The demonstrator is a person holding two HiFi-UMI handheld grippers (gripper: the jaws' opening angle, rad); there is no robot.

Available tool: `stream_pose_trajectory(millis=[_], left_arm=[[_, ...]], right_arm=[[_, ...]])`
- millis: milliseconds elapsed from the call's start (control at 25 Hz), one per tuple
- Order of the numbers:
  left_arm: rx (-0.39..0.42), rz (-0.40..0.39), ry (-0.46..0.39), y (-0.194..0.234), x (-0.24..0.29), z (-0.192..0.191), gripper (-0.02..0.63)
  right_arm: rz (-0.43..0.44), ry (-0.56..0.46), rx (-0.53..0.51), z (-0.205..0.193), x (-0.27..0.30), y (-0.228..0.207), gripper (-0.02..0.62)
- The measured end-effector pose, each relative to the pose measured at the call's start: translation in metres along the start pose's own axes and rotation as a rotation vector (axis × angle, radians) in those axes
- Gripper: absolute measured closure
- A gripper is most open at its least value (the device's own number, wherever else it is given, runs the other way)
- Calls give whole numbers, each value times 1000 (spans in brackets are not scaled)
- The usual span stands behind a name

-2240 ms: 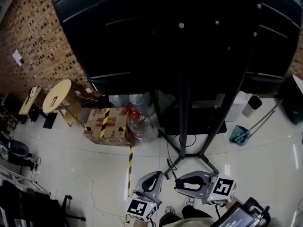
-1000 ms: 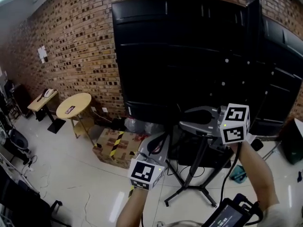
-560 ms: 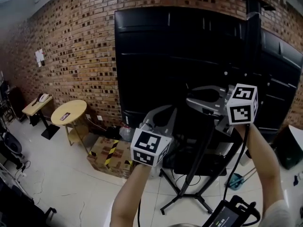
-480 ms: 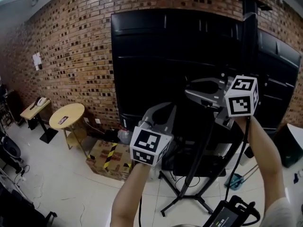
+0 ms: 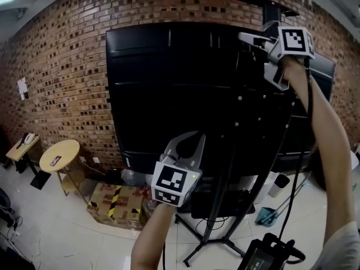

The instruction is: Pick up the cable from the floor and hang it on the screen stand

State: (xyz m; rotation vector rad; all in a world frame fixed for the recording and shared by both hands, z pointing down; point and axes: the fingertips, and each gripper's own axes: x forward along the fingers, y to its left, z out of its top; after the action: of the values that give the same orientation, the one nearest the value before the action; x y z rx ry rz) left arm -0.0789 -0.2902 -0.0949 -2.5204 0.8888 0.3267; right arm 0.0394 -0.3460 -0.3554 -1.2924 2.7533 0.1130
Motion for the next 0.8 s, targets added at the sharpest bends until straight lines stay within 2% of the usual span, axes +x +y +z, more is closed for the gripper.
stream_pose_trajectory(millis=[80, 200, 320, 400, 480, 560, 640, 720, 800], left_arm=[[-29, -19, -17, -7, 5, 1, 586], [-40, -49, -41, -20, 15, 9, 586], [-36, -75, -52, -33, 25, 18, 586], [-46, -98, -58, -46, 32, 20, 586], [-75, -130, -60, -60, 42, 23, 586], [-115, -158, -64, -72, 50, 30, 586], [-132, -182, -64, -86, 55, 33, 586], [-124, -199, -58, -102, 58, 26, 586], [-104, -208, -49, -119, 61, 17, 586]], right_arm=[[15, -34, 23, 0, -24, -5, 495], [47, -88, 39, -20, -66, -6, 495], [89, -184, 80, -52, -110, -7, 494], [114, -220, 44, -88, -136, 0, 494], [58, -213, -83, -134, -155, 7, 494], [-51, -187, -267, -178, -165, 12, 494], [-156, -153, -397, -218, -169, 18, 490], [-218, -149, -407, -250, -173, 20, 483], [-233, -164, -332, -273, -179, 19, 476]])
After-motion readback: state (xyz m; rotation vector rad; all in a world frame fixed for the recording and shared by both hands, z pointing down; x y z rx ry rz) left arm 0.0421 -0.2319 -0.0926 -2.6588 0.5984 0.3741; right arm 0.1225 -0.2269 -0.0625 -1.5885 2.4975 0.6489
